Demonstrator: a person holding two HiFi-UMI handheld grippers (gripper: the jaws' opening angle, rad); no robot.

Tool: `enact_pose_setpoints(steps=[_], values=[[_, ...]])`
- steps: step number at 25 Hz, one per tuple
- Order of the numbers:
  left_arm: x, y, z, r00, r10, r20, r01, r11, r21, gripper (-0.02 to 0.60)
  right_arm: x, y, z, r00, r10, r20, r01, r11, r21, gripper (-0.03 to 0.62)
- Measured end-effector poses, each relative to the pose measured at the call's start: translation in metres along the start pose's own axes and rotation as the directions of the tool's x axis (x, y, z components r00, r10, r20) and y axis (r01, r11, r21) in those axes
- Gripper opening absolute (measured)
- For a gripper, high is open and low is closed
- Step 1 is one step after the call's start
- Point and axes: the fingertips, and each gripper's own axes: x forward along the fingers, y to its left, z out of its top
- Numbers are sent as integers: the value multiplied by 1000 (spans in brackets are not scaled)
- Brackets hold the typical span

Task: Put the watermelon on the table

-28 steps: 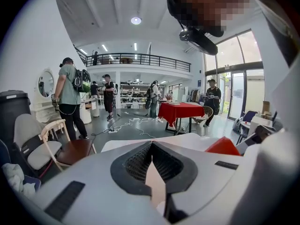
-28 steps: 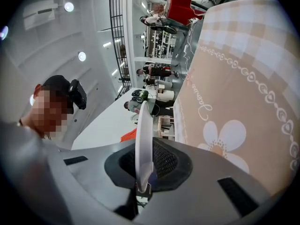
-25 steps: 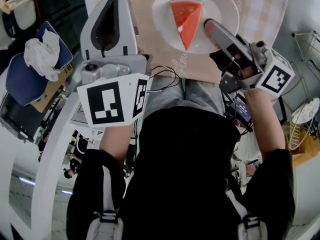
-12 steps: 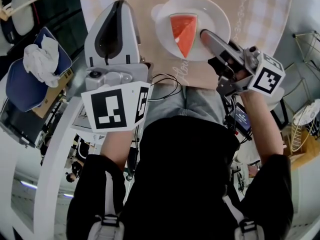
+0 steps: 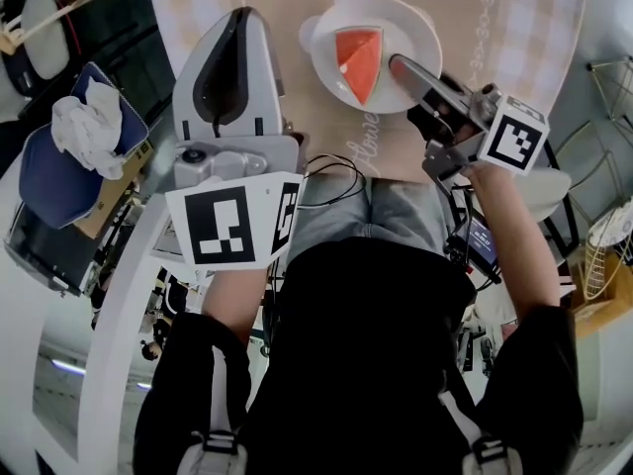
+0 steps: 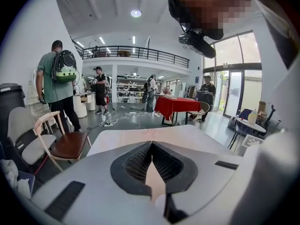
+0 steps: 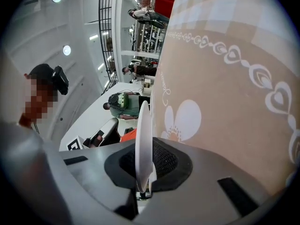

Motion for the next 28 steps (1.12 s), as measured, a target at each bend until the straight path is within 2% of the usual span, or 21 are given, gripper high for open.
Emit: enact_pose_setpoints(steps=[10,17,25,28], values=[[-3,8,-4,1000,-6,-12,6,1000,15,9,13,-27,-7,995,-101,9,99,988,115,18],[-7,3,-2,1000,-17,-14,17,1000,22,9,16,-27,-8,993,-118,-15,119,987,112,18],[-10,-2,3,1000,-23,-13,24,999,27,9,16,-32,-9,988,-151,-30,154,974,169,20],[-10,-5,7,1000,-27,-12,28,999,33,9,19,-29,-7,984,-171,-40,175,976,131,20]])
